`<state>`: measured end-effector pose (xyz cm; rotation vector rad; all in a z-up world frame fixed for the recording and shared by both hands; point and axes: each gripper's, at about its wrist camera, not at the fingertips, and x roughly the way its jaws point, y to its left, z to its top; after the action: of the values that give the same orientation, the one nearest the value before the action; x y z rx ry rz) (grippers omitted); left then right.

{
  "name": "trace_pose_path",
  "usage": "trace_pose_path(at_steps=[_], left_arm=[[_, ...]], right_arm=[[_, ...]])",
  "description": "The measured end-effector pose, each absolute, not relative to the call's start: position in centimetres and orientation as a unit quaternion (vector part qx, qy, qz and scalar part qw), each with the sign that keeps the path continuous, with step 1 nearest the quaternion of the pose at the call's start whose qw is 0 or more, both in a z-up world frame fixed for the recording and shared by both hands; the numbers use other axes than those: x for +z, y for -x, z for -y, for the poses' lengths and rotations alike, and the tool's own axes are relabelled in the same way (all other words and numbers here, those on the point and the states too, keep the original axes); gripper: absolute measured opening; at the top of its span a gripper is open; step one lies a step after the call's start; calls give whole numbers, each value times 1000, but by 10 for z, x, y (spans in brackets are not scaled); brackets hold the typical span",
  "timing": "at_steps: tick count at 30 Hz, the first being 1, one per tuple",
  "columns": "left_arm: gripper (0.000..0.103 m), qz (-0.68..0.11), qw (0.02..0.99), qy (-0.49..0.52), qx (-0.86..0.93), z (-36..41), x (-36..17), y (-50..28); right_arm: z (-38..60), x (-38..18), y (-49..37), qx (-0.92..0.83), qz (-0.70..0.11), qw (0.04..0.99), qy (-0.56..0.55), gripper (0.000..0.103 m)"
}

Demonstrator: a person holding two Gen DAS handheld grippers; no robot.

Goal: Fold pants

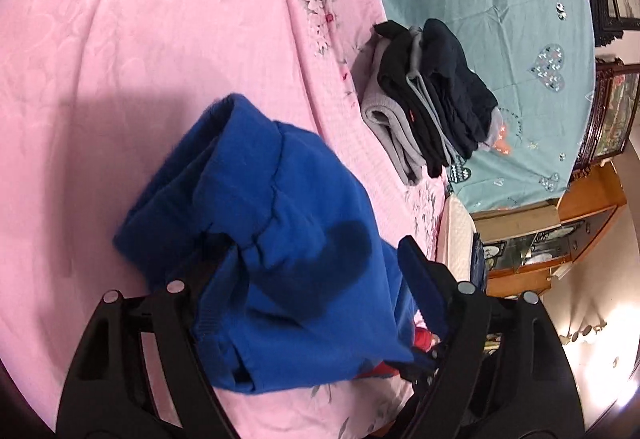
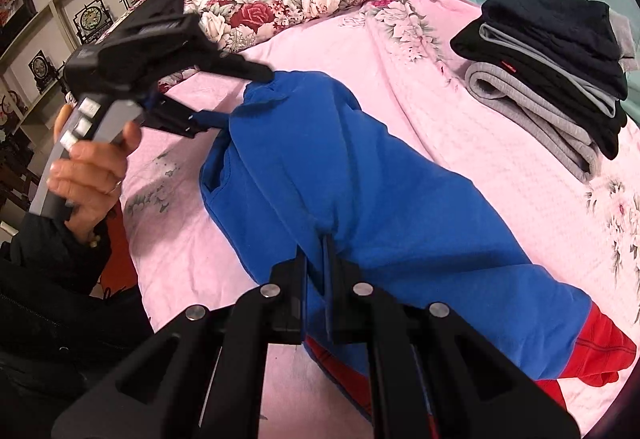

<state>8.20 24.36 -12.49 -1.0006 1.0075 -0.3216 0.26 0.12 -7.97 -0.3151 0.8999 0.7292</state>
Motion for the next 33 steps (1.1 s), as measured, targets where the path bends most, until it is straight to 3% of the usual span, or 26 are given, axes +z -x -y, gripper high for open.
trace_pose_path(at_steps=[1, 2, 12, 22, 24, 25, 26, 27, 29, 31, 32, 33], left_arm=[[53, -462, 746, 460, -138, -245, -128, -86], [9, -467, 748, 456, -123, -248, -130, -88], [10, -447, 795, 403, -80, -265, -103, -32], [13, -486, 794, 362, -58, -259, -133, -31], [27, -482, 802, 346, -64, -256, -123, -25], [50, -478, 808, 338, -65, -256, -118, -21], [62, -466, 820, 328, -57, -257, -110, -15], [62, -455, 833, 313, -46, -257, -101, -8], [61, -448, 842, 297, -44, -258, -90, 1], [60, -437, 850, 291, -43, -258, -77, 6], [59, -429, 856, 285, -47, -255, -69, 6], [57, -422, 861, 278, -53, -252, -62, 4]], right_arm=[[-1, -79, -2, 344, -423, 825, 148, 7], [-1, -79, -2, 345, -422, 825, 147, 7], [-11, -77, 11, 369, -423, 814, 150, 7], [-33, -125, 17, 369, -470, 778, 193, 7], [-35, -127, 17, 371, -476, 773, 196, 21], [-37, -123, 19, 371, -478, 771, 200, 28], [-39, -115, 23, 374, -472, 772, 203, 40], [-40, -107, 28, 382, -460, 776, 202, 40], [-42, -86, 34, 403, -438, 783, 182, 40], [-44, -71, 33, 416, -417, 793, 156, 25], [-48, -69, 32, 417, -410, 797, 152, 12], [-55, -72, 29, 414, -408, 800, 151, 8]])
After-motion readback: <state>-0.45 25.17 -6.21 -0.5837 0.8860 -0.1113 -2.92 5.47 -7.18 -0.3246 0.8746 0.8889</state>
